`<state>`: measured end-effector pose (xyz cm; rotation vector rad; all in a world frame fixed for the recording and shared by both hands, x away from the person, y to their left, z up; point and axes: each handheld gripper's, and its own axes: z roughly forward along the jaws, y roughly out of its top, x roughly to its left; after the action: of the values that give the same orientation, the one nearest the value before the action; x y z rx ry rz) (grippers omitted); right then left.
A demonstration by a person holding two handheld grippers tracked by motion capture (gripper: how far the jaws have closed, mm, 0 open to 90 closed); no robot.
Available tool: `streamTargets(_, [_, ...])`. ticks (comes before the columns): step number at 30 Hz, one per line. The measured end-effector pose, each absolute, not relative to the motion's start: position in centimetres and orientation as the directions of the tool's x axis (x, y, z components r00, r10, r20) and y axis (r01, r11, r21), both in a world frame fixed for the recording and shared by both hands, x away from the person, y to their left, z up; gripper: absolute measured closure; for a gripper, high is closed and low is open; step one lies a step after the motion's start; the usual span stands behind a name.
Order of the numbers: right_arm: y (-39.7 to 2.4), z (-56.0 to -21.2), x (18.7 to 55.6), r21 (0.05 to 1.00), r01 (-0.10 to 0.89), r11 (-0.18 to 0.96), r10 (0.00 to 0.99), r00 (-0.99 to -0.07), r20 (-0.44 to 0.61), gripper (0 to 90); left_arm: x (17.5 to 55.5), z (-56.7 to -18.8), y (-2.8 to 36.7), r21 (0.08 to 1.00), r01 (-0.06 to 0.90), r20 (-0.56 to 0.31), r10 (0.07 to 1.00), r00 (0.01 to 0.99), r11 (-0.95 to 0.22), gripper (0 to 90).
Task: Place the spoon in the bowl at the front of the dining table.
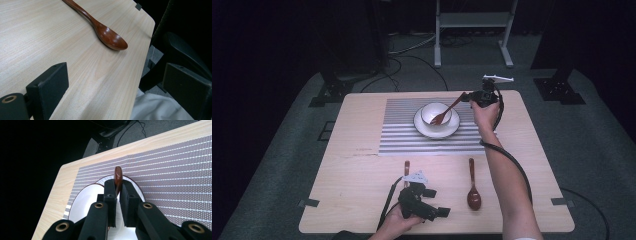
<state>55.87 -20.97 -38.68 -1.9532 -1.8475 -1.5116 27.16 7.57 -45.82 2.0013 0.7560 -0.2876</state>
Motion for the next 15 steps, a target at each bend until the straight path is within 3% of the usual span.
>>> streamTargets(15, [-21.8, -40.0, 56.2, 0.523, 0.802, -0.29, 0.71, -0.186, 0.679, 81.6, 27.3, -45.9, 7.6, 0.698, 0.618, -0.486, 0.394, 0.78, -0.363, 5.7])
